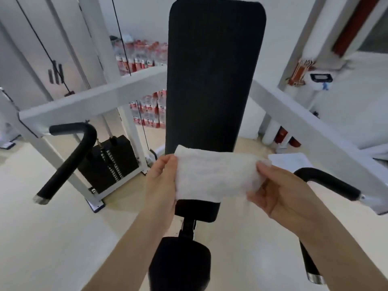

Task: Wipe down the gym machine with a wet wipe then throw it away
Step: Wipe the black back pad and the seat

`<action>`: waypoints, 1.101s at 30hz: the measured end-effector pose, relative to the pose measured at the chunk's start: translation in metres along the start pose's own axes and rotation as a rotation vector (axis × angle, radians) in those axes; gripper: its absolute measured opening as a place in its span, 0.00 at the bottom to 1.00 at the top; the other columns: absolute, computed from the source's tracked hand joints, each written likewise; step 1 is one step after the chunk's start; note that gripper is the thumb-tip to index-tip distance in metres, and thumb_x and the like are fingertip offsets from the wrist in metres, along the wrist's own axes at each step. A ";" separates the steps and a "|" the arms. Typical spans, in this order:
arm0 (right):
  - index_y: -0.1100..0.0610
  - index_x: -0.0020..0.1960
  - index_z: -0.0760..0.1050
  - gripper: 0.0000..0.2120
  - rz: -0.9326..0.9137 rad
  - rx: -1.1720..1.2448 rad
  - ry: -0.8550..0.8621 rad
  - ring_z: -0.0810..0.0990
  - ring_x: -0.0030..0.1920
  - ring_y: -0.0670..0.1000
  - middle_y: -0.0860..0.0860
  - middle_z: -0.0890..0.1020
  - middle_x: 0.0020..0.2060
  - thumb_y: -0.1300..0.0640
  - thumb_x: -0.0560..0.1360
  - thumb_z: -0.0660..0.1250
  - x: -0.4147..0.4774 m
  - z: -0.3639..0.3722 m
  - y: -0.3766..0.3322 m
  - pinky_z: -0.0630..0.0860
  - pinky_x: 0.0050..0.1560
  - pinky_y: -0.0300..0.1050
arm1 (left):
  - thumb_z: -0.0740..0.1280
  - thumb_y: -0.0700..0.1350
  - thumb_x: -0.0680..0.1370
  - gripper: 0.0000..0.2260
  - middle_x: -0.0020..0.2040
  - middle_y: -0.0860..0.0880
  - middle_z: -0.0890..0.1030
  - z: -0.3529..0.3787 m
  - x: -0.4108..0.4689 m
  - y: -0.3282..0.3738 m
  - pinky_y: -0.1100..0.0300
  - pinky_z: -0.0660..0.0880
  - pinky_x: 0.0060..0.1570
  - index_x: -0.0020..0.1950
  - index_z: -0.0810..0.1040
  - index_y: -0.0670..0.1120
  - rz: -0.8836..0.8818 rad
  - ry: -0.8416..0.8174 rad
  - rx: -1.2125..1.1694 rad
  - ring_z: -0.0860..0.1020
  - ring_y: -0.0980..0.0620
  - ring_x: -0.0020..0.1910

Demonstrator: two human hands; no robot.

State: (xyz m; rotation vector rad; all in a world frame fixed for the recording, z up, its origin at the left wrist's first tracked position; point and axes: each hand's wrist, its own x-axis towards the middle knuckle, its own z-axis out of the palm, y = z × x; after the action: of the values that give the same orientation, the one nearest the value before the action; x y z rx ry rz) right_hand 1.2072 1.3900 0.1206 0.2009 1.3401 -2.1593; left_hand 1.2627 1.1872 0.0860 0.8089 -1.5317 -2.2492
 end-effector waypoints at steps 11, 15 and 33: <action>0.50 0.61 0.71 0.14 -0.417 -0.520 0.296 0.82 0.50 0.51 0.51 0.80 0.55 0.59 0.77 0.68 0.133 0.051 -0.082 0.81 0.53 0.48 | 0.55 0.52 0.83 0.06 0.49 0.51 0.74 0.060 0.135 0.069 0.53 0.77 0.47 0.55 0.68 0.52 0.378 -0.002 0.425 0.76 0.50 0.48; 0.48 0.57 0.64 0.15 -0.710 -0.701 0.440 0.79 0.48 0.48 0.49 0.77 0.50 0.58 0.77 0.68 0.177 0.080 -0.127 0.78 0.46 0.42 | 0.57 0.50 0.83 0.03 0.45 0.52 0.75 0.084 0.182 0.105 0.58 0.75 0.39 0.53 0.68 0.53 0.608 -0.041 0.520 0.76 0.53 0.43; 0.65 0.78 0.43 0.42 -0.950 -1.530 1.130 0.38 0.78 0.61 0.64 0.41 0.77 0.35 0.78 0.45 0.295 0.160 -0.184 0.43 0.77 0.57 | 0.63 0.50 0.80 0.06 0.27 0.52 0.74 0.138 0.319 0.196 0.63 0.72 0.28 0.44 0.71 0.52 0.947 -0.145 0.611 0.75 0.57 0.27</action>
State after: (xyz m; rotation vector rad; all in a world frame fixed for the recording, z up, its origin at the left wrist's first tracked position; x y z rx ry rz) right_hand 0.8917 1.1950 0.2172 0.1370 3.8217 -0.6526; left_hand 0.9129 1.0440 0.2146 -0.0309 -2.0952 -1.1790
